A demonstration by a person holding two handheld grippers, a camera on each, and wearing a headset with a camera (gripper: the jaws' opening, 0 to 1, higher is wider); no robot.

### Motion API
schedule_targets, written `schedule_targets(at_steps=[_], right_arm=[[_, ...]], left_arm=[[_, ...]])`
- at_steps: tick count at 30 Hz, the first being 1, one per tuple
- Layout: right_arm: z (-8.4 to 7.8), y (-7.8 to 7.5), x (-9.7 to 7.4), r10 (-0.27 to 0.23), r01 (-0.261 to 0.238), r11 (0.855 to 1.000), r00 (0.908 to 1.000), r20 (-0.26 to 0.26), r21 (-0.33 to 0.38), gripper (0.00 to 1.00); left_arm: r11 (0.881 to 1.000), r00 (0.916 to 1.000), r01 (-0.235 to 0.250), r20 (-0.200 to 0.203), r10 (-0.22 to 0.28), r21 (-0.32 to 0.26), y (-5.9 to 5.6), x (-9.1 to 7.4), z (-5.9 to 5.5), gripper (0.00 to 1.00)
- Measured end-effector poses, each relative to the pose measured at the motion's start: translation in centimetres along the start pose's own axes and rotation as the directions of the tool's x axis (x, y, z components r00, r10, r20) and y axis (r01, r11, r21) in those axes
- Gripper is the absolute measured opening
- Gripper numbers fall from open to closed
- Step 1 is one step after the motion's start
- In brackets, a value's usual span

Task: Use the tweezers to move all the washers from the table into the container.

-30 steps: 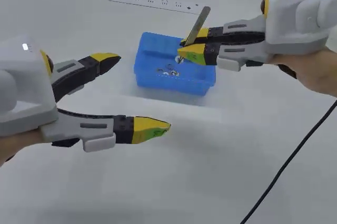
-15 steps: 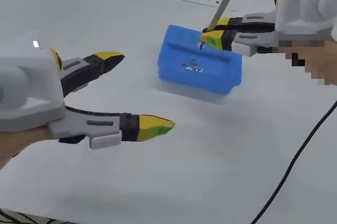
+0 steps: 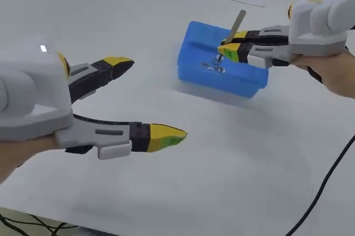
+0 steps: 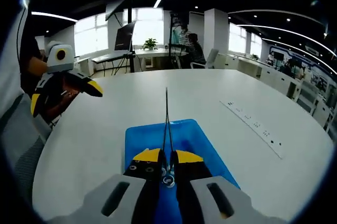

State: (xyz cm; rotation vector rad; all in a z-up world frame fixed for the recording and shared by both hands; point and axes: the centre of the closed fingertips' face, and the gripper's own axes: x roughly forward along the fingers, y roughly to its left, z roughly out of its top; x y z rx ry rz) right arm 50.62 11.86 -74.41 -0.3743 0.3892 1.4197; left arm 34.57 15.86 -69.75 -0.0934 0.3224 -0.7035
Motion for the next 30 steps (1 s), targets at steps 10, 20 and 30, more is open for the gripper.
schedule_targets(at_steps=[10, 20, 30], right_arm=[[-0.1, 0.2, -0.1, -0.013, 0.013, 1.0, 0.9999, -0.007, 0.022, 0.1], [-0.5, 0.6, -0.5, -0.025, 0.026, 0.999, 0.9993, -0.027, 0.039, 0.1], [0.6, 1.3, -1.3, -0.027, 0.027, 0.999, 0.9996, -0.01, 0.016, 0.09]], left_arm=[[1.0, 1.0, -0.007, 0.004, 0.007, -0.015, 0.0, -0.2, 0.0, 0.99], [1.0, 1.0, -0.001, 0.002, 0.001, -0.023, -0.2, -0.2, -0.2, 0.99], [0.999, 0.9994, -0.024, 0.026, 0.025, -0.037, 0.6, 0.5, 0.4, 0.99]])
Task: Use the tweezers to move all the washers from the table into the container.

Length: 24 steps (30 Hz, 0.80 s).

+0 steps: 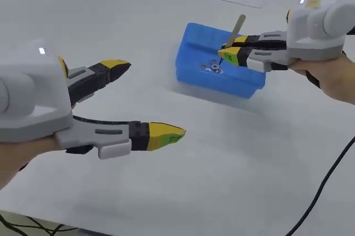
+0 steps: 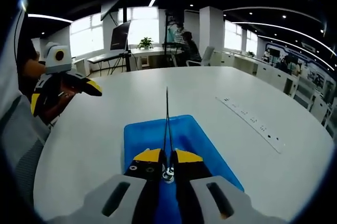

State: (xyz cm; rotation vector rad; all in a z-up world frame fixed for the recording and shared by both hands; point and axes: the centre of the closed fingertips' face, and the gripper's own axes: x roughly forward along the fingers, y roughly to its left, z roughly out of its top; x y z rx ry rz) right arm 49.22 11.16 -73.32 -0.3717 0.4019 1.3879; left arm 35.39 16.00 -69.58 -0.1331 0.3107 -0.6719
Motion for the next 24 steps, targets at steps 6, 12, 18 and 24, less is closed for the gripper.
schedule_targets(at_steps=[6, 12, 18, 24], right_arm=[[0.5, 0.5, -0.3, 0.01, -0.01, 0.999, 0.9999, -0.012, -0.042, 0.08], [0.4, 1.0, -0.4, 0.023, -0.025, 0.997, 0.9993, -0.03, -0.071, 0.08], [0.9, 1.0, -0.9, 0.018, -0.021, 0.996, 0.9994, -0.028, -0.084, 0.08], [1.4, 1.0, -1.1, 0.024, -0.026, 0.995, 0.9995, -0.02, -0.099, 0.08]], left_arm=[[0.991, 0.9999, 0.004, 0.012, -0.006, 0.135, 0.8, 1.8, 2.0, 0.93], [0.985, 0.9988, 0.03, 0.034, -0.036, 0.169, 2.3, 4.4, 4.9, 0.76], [0.976, 0.9948, 0.065, 0.064, -0.079, 0.206, 3.4, 7.6, 8.0, 0.62], [0.965, 0.9898, 0.118, 0.051, -0.133, 0.232, 3.0, 10.3, 9.3, 0.54]])
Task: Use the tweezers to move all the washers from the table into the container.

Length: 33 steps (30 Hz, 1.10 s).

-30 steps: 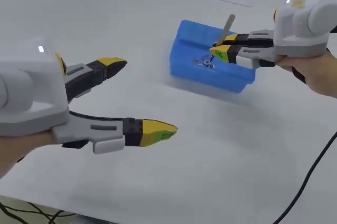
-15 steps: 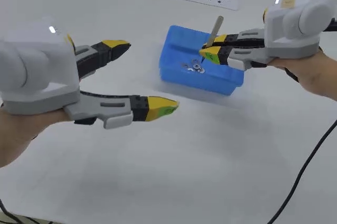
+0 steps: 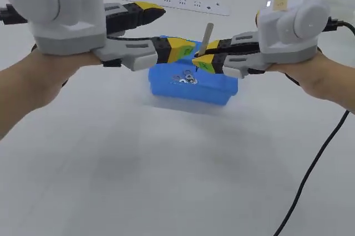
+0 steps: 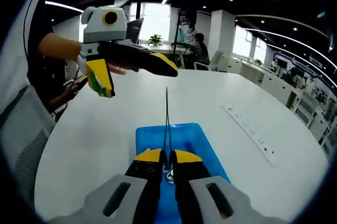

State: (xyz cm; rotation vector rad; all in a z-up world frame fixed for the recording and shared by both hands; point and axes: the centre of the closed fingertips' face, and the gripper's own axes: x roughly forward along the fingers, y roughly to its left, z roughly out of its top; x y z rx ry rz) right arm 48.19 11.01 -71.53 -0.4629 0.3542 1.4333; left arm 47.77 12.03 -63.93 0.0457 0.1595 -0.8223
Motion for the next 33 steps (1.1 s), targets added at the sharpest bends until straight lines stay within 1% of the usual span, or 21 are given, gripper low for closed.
schedule_targets(at_steps=[2, 5, 8, 11, 12, 16, 17, 19, 20, 21, 22, 23, 24, 25, 27, 28, 29, 30, 31, 32, 33], right_arm=[[0.2, 0.0, 0.0, 0.001, -0.001, 1.0, 1.0, 0.009, 0.006, 0.08], [0.4, 0.0, 0.1, 0.004, -0.004, 1.0, 0.9999, 0.01, 0.002, 0.08], [0.4, 0.2, 0.1, 0.013, -0.013, 1.0, 0.9999, 0.007, -0.007, 0.08], [0.5, 0.4, 0.2, 0.021, -0.021, 1.0, 0.9998, 0.004, -0.016, 0.08], [0.5, 0.4, 0.3, 0.024, -0.024, 1.0, 0.9997, 0.001, -0.018, 0.08], [0.4, 0.6, 0.4, 0.034, -0.035, 0.999, 0.9994, -0.009, -0.03, 0.08], [0.4, 0.6, 0.4, 0.036, -0.036, 0.999, 0.9993, -0.01, -0.031, 0.08], [0.4, 0.6, 0.4, 0.036, -0.037, 0.999, 0.9993, -0.011, -0.033, 0.08], [0.4, 0.6, 0.4, 0.037, -0.037, 0.999, 0.9993, -0.012, -0.035, 0.08], [0.4, 0.6, 0.3, 0.036, -0.037, 0.999, 0.9993, -0.011, -0.036, 0.08], [0.5, 0.6, 0.3, 0.036, -0.037, 0.999, 0.9993, -0.011, -0.04, 0.08], [0.5, 0.7, 0.3, 0.041, -0.042, 0.998, 0.9991, -0.013, -0.05, 0.08], [0.6, 0.9, 0.2, 0.047, -0.048, 0.998, 0.9988, -0.013, -0.051, 0.08], [0.6, 1.1, 0.2, 0.051, -0.052, 0.997, 0.9986, -0.014, -0.056, 0.08], [0.7, 1.5, 0.2, 0.063, -0.064, 0.996, 0.9978, -0.019, -0.069, 0.08], [0.7, 1.7, 0.2, 0.067, -0.069, 0.994, 0.9975, -0.023, -0.08, 0.08], [0.7, 1.9, 0.2, 0.071, -0.073, 0.994, 0.9971, -0.026, -0.083, 0.08], [0.7, 1.9, 0.2, 0.07, -0.072, 0.994, 0.9972, -0.027, -0.086, 0.08], [0.8, 1.9, 0.1, 0.07, -0.072, 0.993, 0.9972, -0.028, -0.093, 0.08], [0.8, 2.0, -0.1, 0.071, -0.073, 0.993, 0.9971, -0.028, -0.094, 0.08], [1.0, 1.9, -0.3, 0.067, -0.069, 0.993, 0.9974, -0.026, -0.099, 0.08]], left_arm=[[0.999, 0.9998, 0.019, -0.004, -0.019, 0.027, -0.2, 0.8, 0.2, 0.5], [0.998, 0.9981, 0.06, -0.015, -0.06, 0.031, -0.6, 1.7, 0.3, 0.43], [0.992, 0.993, 0.112, -0.044, -0.11, 0.056, -1.3, 2.3, 0.1, 0.36], [0.981, 0.9802, 0.186, -0.08, -0.181, 0.055, -2.1, 2.6, -0.2, 0.3], [0.979, 0.9778, 0.198, -0.082, -0.193, 0.057, -2.2, 2.7, -0.2, 0.27], [0.968, 0.9676, 0.243, -0.086, -0.237, 0.066, -2.7, 2.8, 0.4, 0.24], [0.965, 0.965, 0.253, -0.093, -0.245, 0.077, -2.8, 2.8, 0.3, 0.22], [0.954, 0.9557, 0.28, -0.123, -0.268, 0.103, -3.1, 2.7, 0.0, 0.17], [0.951, 0.9533, 0.287, -0.132, -0.272, 0.114, -3.1, 2.6, -0.2, 0.15], [0.947, 0.9494, 0.299, -0.138, -0.282, 0.117, -3.2, 2.5, -0.2, 0.12], [0.945, 0.9459, 0.311, -0.127, -0.298, 0.098, -3.4, 2.3, -0.1, 0.1], [0.947, 0.9485, 0.306, -0.115, -0.295, 0.095, -3.3, 2.1, 0.1, 0.08], [0.947, 0.9479, 0.308, -0.118, -0.296, 0.097, -3.4, 1.9, 0.2, 0.08], [0.943, 0.9449, 0.317, -0.12, -0.305, 0.098, -3.5, 1.8, 0.2, 0.08], [0.934, 0.9394, 0.333, -0.131, -0.317, 0.129, -3.7, 1.5, -0.1, 0.07], [0.924, 0.9338, 0.348, -0.144, -0.327, 0.159, -3.9, 1.3, -0.1, 0.07], [0.919, 0.9369, 0.341, -0.151, -0.315, 0.197, -3.7, 1.2, -0.1, 0.07], [0.917, 0.9335, 0.35, -0.155, -0.323, 0.194, -4.0, 1.0, -0.1, 0.06], [0.909, 0.9314, 0.357, -0.158, -0.328, 0.217, -4.2, 0.7, -0.1, 0.06], [0.905, 0.9336, 0.352, -0.159, -0.321, 0.237, -4.1, 0.5, 0.0, 0.05], [0.906, 0.9348, 0.349, -0.159, -0.317, 0.242, -4.1, 0.2, 0.1, 0.05]])
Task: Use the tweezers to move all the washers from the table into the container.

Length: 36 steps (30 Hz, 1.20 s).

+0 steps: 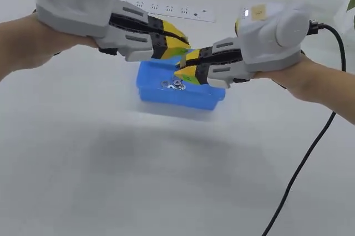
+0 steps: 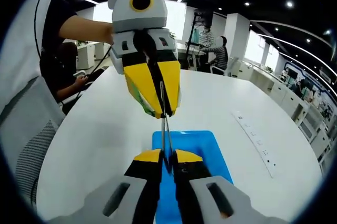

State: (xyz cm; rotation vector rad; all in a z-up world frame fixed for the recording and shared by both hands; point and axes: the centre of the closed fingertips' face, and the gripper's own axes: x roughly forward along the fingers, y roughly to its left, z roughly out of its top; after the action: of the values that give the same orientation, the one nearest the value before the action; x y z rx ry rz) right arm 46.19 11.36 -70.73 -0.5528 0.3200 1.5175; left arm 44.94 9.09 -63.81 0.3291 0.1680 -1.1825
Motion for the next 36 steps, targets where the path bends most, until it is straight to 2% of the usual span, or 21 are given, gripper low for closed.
schedule_targets(at_steps=[2, 5, 10, 14, 18, 23, 31, 36], right_arm=[[0.4, 0.1, -0.5, -0.004, 0.004, 1.0, 1.0, 0.008, -0.005, 0.09], [1.2, 0.6, -1.2, -0.008, 0.009, 1.0, 0.9997, 0.025, -0.019, 0.09], [2.4, 2.0, -2.4, -0.002, 0.004, 0.999, 0.9991, 0.042, -0.043, 0.09], [2.6, 3.5, -2.6, 0.018, -0.015, 0.998, 0.999, 0.04, -0.056, 0.09], [2.5, 4.5, -2.7, 0.036, -0.034, 0.997, 0.999, 0.025, -0.069, 0.08], [2.3, 5.3, -2.9, 0.048, -0.047, 0.996, 0.9988, 0.012, -0.073, 0.08], [2.2, 5.7, -3.2, 0.043, -0.042, 0.998, 0.9988, 0.024, -0.05, 0.08], [1.5, 6.5, -2.9, 0.057, -0.057, 0.997, 0.9982, 0.016, -0.043, 0.08]], left_arm=[[1.0, 1.0, -0.004, 0.007, 0.004, 0.013, -0.2, -0.6, 0.2, 0.05], [0.999, 0.9992, -0.007, 0.039, 0.005, 0.037, -0.8, -1.4, 1.0, 0.05], [0.999, 0.9977, 0.009, 0.066, -0.012, 0.053, -2.4, -2.8, 1.6, 0.04], [0.999, 0.9957, 0.044, 0.08, -0.046, 0.031, -3.3, -3.6, 1.0, 0.04], [0.997, 0.9954, 0.062, 0.071, -0.065, 0.034, -4.3, -3.7, 0.7, 0.04], [0.997, 0.9951, 0.076, 0.061, -0.077, 0.029, -4.8, -3.8, 0.0, 0.04], [0.996, 0.9949, 0.083, 0.059, -0.082, -0.024, -5.3, -3.9, -1.8, 0.05], [0.994, 0.9942, 0.097, 0.052, -0.094, -0.055, -5.8, -3.6, -3.0, 0.05]])
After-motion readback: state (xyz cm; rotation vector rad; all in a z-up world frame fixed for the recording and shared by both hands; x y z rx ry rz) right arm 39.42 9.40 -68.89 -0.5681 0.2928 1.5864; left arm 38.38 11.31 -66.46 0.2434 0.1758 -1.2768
